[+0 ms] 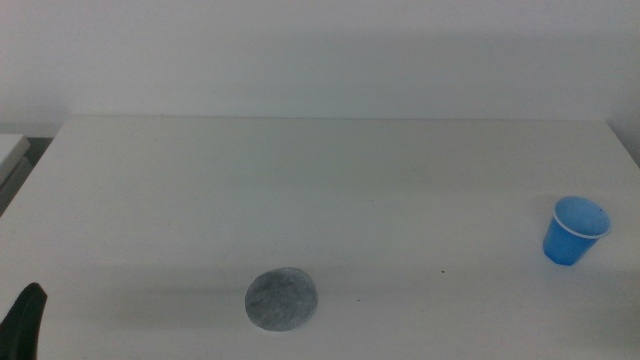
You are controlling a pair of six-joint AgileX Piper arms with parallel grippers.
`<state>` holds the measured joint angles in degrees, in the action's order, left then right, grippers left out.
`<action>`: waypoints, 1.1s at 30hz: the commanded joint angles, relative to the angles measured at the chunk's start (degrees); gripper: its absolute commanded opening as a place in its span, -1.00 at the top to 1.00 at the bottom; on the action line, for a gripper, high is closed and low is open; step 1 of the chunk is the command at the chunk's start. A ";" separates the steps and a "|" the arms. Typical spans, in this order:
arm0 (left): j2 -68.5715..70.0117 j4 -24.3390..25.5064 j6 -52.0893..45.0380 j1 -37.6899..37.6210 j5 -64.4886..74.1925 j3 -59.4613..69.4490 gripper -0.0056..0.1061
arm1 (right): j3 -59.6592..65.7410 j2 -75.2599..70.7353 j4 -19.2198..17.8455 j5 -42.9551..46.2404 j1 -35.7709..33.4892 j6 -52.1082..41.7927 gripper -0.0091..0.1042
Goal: Place an empty cup on a cup mat.
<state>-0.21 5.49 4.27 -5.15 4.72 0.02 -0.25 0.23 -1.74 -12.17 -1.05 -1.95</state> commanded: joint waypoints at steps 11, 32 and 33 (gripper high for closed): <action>0.21 -0.39 0.16 0.00 -0.66 -0.02 -0.78 | -19.91 4.68 -0.27 -8.25 0.38 -0.53 -0.80; 0.21 -0.39 0.16 0.00 -0.66 -0.02 -0.78 | -66.58 51.50 2.21 -57.79 0.65 1.95 -0.80; 0.21 -0.39 0.16 0.00 -0.66 -0.02 -0.78 | -67.87 53.29 2.21 -57.79 0.82 2.33 -0.80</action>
<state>-0.21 5.49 4.27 -5.15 4.72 0.02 -66.01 50.86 0.59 -69.22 -0.83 0.00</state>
